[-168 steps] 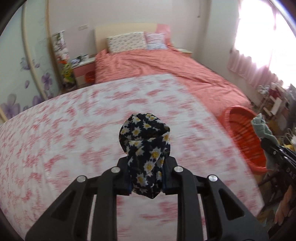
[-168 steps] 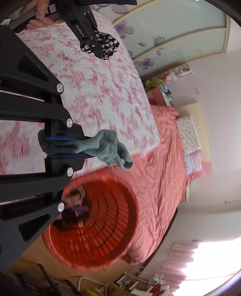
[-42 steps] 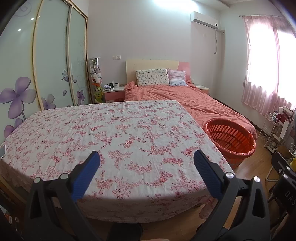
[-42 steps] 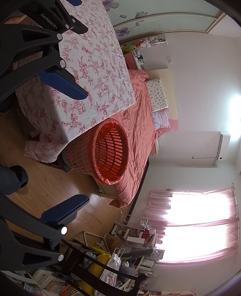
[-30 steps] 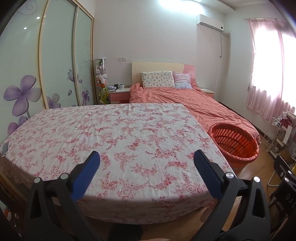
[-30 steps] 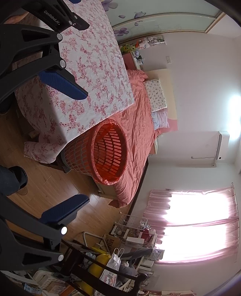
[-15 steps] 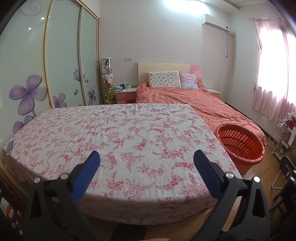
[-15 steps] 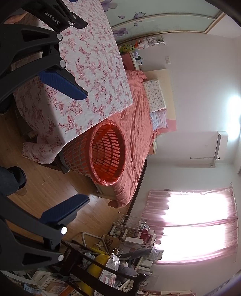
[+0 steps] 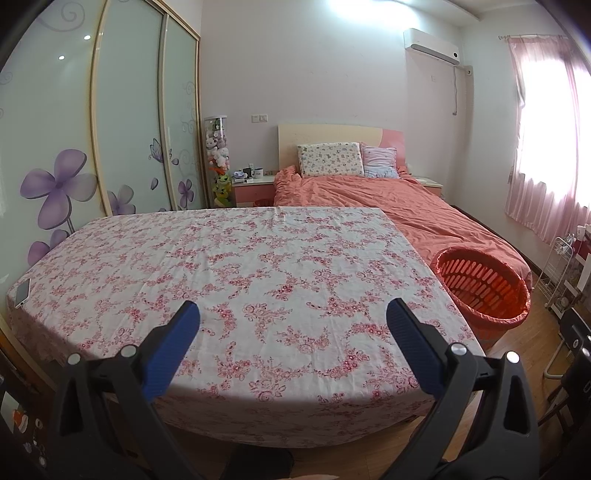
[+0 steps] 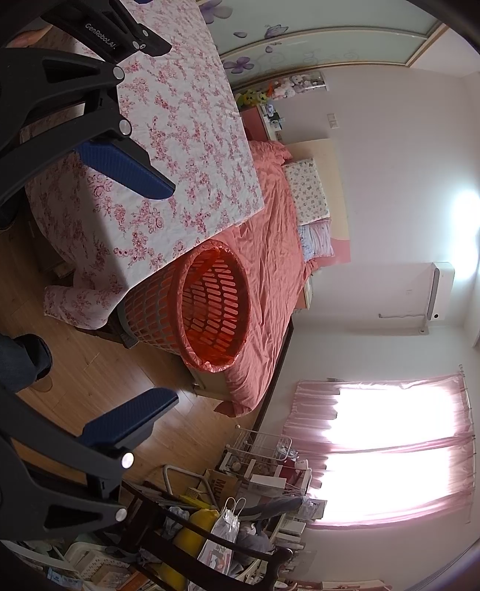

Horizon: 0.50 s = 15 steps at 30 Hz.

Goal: Collect trash

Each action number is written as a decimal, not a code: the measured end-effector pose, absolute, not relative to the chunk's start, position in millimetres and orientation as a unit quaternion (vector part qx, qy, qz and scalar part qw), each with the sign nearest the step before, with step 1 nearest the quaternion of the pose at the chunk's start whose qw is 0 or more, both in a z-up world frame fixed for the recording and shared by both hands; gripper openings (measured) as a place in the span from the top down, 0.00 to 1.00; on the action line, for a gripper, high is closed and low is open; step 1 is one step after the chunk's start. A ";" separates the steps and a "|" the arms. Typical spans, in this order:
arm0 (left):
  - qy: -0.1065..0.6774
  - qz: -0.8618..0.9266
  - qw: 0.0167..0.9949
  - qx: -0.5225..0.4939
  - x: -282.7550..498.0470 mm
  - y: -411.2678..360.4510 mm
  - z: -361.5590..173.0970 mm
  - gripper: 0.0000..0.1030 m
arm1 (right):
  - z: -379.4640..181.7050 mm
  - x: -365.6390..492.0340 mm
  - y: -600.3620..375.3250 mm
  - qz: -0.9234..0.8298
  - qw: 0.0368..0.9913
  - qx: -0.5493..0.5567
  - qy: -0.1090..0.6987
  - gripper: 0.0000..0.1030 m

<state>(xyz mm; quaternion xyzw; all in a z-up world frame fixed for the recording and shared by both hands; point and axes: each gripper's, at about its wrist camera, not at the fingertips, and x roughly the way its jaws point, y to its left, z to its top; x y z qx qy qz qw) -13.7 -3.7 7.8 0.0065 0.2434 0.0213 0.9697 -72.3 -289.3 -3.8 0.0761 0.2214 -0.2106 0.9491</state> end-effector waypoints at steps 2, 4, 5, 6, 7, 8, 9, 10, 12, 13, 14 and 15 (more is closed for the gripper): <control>0.244 0.021 0.970 0.006 -13.7 -3.7 7.8 0.04 | -3.6 -71.9 -289.3 -0.210 0.949 0.077 0.222 0.02; 0.244 0.021 0.969 0.006 -13.9 -3.6 7.5 0.04 | -3.3 -71.6 -289.2 -0.211 0.949 0.077 0.221 0.02; 0.244 0.021 0.969 0.006 -14.2 -3.3 7.4 0.04 | -3.7 -72.0 -289.3 -0.210 0.949 0.077 0.221 0.02; 0.244 0.021 0.969 0.006 -14.2 -3.2 7.4 0.04 | -2.9 -71.1 -289.1 -0.210 0.949 0.077 0.221 0.02; 0.244 0.021 0.969 0.006 -14.4 -2.9 7.5 0.04 | -3.6 -72.0 -289.4 -0.211 0.949 0.077 0.221 0.02; 0.244 0.021 0.970 0.006 -14.3 -3.2 7.5 0.04 | -3.7 -72.1 -289.4 -0.210 0.949 0.077 0.222 0.02; 0.244 0.021 0.970 0.006 -14.2 -3.2 7.4 0.04 | -3.0 -71.1 -289.2 -0.210 0.949 0.077 0.222 0.02; 0.244 0.021 0.970 0.007 -14.2 -3.2 7.3 0.04 | -4.0 -71.4 -288.9 -0.210 0.949 0.077 0.222 0.02; 0.244 0.021 0.969 0.006 -14.2 -3.3 7.4 0.04 | -4.2 -71.1 -288.5 -0.210 0.949 0.077 0.222 0.02; 0.244 0.021 0.969 0.006 -14.2 -3.0 7.2 0.04 | -4.7 -70.4 -287.8 -0.210 0.949 0.077 0.222 0.02; 0.244 0.021 0.969 0.006 -14.1 -3.3 7.4 0.04 | -4.8 -70.5 -288.0 -0.210 0.949 0.078 0.222 0.02; 0.244 0.021 0.969 0.006 -14.1 -3.3 7.4 0.04 | -4.8 -70.5 -288.0 -0.210 0.949 0.078 0.222 0.02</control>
